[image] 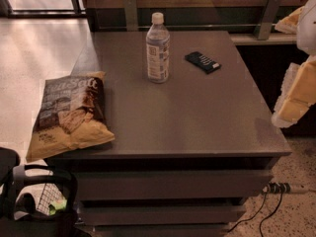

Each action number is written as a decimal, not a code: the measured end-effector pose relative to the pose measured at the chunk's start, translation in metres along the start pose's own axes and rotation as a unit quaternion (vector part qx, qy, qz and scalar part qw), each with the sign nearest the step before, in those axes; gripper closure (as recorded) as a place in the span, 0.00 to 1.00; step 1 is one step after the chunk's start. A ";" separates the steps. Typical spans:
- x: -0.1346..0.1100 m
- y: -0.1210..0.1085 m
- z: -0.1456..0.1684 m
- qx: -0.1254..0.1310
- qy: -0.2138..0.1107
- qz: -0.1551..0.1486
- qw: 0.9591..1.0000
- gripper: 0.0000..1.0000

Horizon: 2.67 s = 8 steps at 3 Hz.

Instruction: Move rxbar blueberry near brown chip bag

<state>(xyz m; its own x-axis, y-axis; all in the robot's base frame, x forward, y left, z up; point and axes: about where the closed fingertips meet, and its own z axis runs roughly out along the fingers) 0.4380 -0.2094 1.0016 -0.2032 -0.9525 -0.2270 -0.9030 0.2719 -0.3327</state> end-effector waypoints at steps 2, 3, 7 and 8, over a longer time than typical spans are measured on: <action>0.004 -0.062 -0.005 0.069 -0.040 0.051 0.996 0.00; 0.000 -0.124 0.008 0.132 -0.113 0.104 0.979 0.00; -0.015 -0.190 0.117 0.083 -0.237 0.197 0.948 0.00; -0.015 -0.191 0.119 0.082 -0.238 0.200 0.947 0.00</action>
Offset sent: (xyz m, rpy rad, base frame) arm 0.0965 -0.0395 0.0461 0.1348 -0.2442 -0.1702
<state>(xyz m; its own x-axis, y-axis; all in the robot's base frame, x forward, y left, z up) 0.6587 -0.2304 0.9598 -0.2883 -0.6087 -0.7392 -0.7111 0.6531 -0.2604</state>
